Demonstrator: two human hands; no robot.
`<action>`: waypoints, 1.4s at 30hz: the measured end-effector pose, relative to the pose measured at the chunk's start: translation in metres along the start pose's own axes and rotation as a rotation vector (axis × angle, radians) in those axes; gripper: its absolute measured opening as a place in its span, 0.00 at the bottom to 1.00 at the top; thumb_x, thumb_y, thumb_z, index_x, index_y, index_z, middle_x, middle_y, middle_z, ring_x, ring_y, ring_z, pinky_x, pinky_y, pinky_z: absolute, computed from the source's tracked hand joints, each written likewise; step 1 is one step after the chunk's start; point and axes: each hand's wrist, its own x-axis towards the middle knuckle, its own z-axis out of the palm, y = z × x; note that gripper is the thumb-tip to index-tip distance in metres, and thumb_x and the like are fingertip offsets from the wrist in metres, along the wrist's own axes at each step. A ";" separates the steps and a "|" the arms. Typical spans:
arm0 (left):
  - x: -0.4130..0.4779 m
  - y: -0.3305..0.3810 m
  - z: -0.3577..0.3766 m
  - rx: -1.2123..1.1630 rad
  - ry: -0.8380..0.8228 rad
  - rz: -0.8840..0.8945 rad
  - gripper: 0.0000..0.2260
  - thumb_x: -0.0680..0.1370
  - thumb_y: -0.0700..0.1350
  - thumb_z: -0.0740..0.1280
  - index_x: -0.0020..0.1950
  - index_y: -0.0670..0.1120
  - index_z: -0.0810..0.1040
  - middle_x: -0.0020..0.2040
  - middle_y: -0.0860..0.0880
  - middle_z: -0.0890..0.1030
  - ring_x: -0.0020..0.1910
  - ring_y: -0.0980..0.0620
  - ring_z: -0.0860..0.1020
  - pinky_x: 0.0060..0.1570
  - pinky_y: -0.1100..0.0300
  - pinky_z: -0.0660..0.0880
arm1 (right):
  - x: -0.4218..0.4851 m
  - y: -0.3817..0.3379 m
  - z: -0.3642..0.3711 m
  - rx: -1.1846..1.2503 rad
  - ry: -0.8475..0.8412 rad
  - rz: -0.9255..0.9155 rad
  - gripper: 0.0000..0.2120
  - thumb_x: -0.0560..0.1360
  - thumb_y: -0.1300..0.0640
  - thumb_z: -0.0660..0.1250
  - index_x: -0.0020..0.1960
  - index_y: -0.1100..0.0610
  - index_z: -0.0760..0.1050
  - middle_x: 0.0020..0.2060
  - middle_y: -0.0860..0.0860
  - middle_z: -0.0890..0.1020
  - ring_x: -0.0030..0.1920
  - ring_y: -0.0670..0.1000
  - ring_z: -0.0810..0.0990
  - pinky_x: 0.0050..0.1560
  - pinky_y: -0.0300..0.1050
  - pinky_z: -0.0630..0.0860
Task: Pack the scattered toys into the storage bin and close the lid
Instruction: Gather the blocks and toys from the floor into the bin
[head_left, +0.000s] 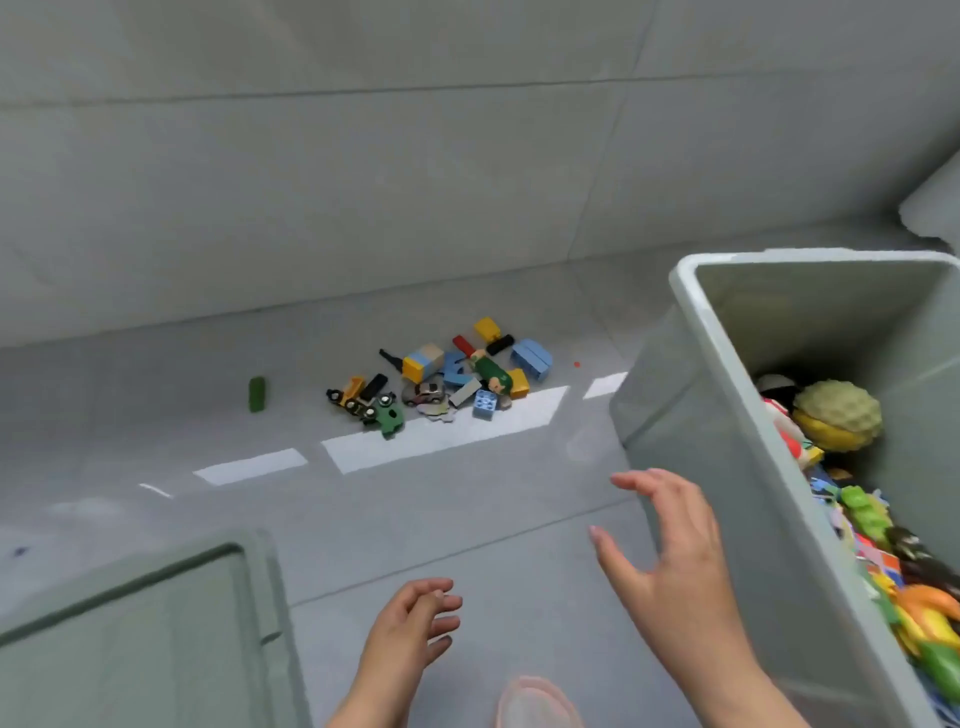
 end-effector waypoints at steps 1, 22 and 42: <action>0.005 0.003 -0.012 -0.014 0.029 -0.001 0.11 0.68 0.47 0.65 0.47 0.44 0.79 0.44 0.44 0.82 0.41 0.47 0.78 0.41 0.58 0.73 | 0.013 -0.002 0.027 -0.003 -0.153 0.004 0.25 0.68 0.58 0.74 0.59 0.43 0.68 0.57 0.46 0.70 0.60 0.43 0.66 0.60 0.28 0.59; 0.250 0.164 -0.159 0.883 0.627 0.353 0.33 0.76 0.40 0.66 0.77 0.48 0.52 0.78 0.46 0.51 0.76 0.46 0.52 0.72 0.55 0.53 | 0.155 0.011 0.290 -0.362 -0.558 -0.636 0.27 0.55 0.59 0.80 0.51 0.48 0.77 0.54 0.54 0.80 0.47 0.59 0.81 0.30 0.43 0.78; 0.139 0.119 -0.034 -0.916 -0.070 -0.025 0.17 0.72 0.48 0.58 0.53 0.41 0.80 0.44 0.43 0.81 0.43 0.46 0.79 0.44 0.53 0.79 | 0.117 -0.026 0.202 0.615 -0.471 -0.079 0.26 0.64 0.59 0.71 0.57 0.44 0.66 0.57 0.41 0.72 0.62 0.41 0.71 0.58 0.31 0.72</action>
